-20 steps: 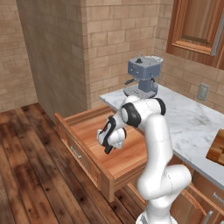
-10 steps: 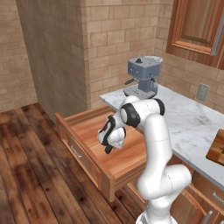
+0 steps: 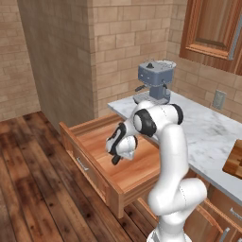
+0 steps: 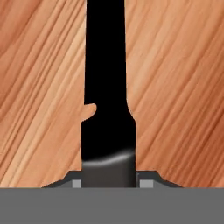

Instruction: Pick up the knife from the drawer and place it on the cutting board. Then place the meat from the plate to the cutting board.

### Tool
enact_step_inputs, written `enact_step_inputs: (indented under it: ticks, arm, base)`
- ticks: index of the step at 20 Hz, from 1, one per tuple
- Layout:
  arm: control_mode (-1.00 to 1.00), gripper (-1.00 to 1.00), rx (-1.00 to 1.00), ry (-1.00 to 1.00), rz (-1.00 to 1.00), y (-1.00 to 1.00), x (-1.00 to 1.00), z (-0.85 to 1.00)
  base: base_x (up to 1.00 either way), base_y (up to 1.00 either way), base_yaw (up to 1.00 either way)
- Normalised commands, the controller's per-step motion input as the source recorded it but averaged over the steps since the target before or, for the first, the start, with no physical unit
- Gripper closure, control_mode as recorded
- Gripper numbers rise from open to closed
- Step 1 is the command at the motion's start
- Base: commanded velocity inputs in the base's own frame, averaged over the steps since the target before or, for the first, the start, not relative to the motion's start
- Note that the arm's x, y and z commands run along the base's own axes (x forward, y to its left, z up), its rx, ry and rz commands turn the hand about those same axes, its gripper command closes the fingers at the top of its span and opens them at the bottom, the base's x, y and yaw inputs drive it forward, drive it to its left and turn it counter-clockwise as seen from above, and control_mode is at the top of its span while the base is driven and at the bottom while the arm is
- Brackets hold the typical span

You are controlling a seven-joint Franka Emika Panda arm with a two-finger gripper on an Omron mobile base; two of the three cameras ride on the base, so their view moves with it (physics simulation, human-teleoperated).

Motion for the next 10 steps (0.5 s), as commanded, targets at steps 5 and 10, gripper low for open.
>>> enact_step_inputs:
  ticks: [5, 10]
  arm:
    - [-1.0, 1.0, 0.0, 0.0, -0.03, 0.07, -0.11, 0.7]
    - [-1.0, 1.0, 0.0, 0.0, -0.03, 0.26, -0.28, 0.5]
  base:
    - [0.0, 0.0, 0.0]
    - [0.0, 0.0, 0.0]
